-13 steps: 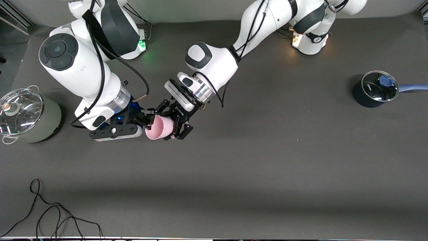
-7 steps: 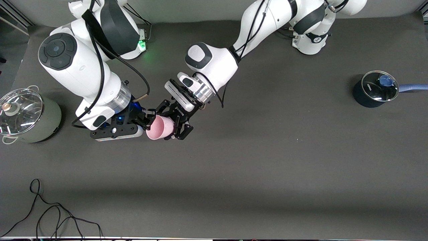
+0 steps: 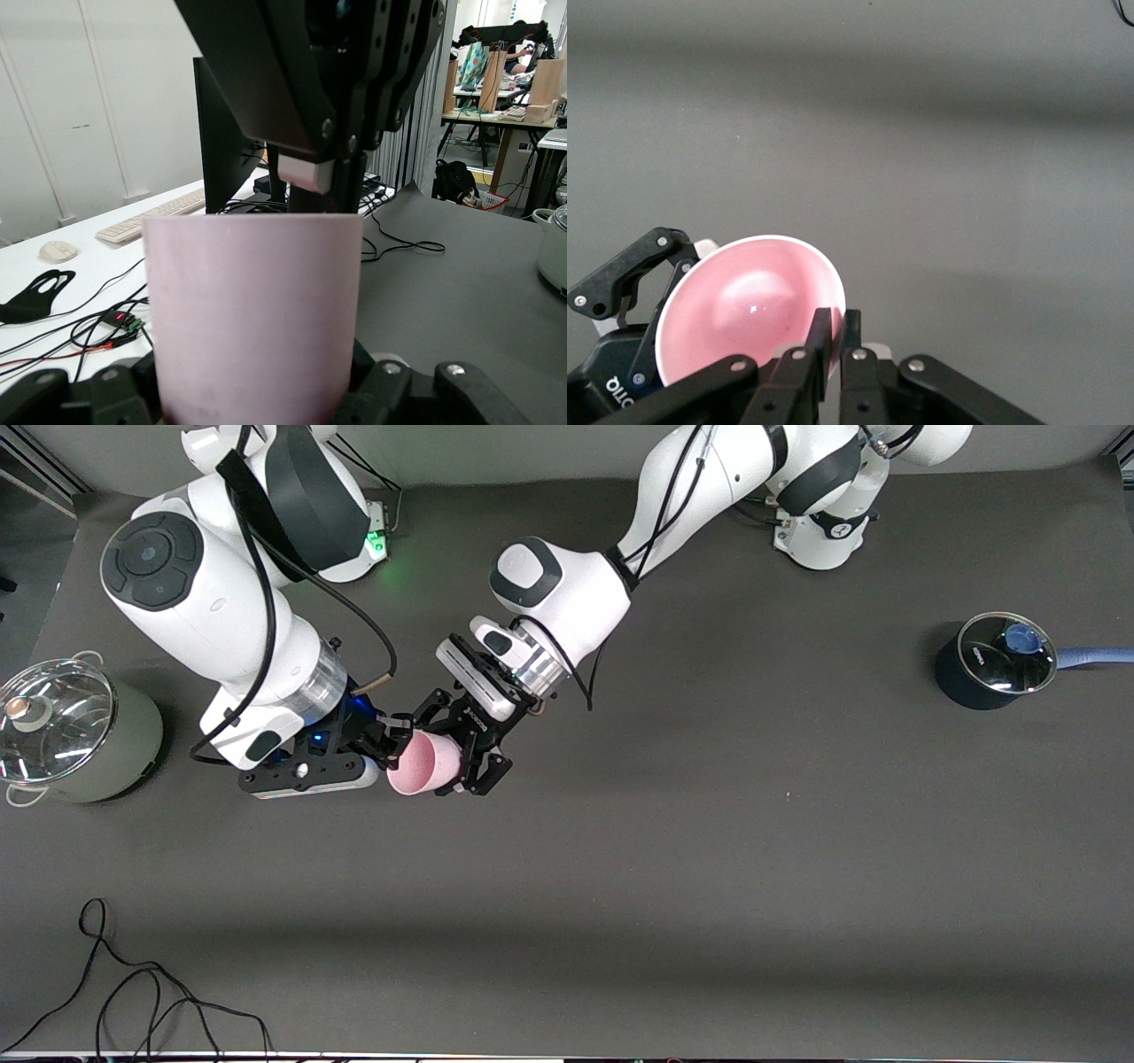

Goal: Transfer pink cup from left to right arm
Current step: 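Open the left gripper and withdraw while the right gripper pulls away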

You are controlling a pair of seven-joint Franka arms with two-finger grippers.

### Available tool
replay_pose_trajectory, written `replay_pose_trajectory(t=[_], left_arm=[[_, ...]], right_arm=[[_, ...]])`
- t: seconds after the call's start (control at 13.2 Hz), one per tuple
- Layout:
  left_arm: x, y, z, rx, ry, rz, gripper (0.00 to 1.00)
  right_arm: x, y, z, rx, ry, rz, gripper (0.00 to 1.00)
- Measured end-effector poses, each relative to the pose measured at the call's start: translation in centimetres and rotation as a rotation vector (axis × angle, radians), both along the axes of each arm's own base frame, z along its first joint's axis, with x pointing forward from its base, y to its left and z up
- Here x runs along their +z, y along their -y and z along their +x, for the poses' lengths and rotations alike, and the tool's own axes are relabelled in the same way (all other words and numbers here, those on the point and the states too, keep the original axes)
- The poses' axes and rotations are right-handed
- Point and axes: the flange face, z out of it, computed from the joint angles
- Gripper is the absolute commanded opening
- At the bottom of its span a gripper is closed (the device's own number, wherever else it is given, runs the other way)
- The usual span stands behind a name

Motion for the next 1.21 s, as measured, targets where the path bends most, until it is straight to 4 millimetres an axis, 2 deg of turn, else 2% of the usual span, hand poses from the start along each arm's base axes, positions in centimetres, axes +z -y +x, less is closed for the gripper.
replay_pose_trajectory(t=[0.53, 0.76, 1.06, 1.21], left_arm=[[0.0, -0.5, 0.6, 0.011, -0.006, -0.007, 1.0], [0.0, -1.0, 1.2, 0.014, -0.009, -0.006, 1.0], [-1.0, -4.1, 3.2, 0.038, -0.022, 0.048, 1.0], [-2.2, -5.7, 3.1, 0.037, -0.043, 0.1, 1.0]], right_arm=[[0.3, 1.0, 0.4, -0.015, 0.008, -0.002, 0.0], [1.0, 3.0, 1.3, -0.04, 0.02, 0.002, 0.0], [1.6, 6.1, 2.2, 0.018, 0.022, -0.013, 0.0], [1.6, 7.7, 2.4, 0.038, 0.012, -0.022, 0.0]])
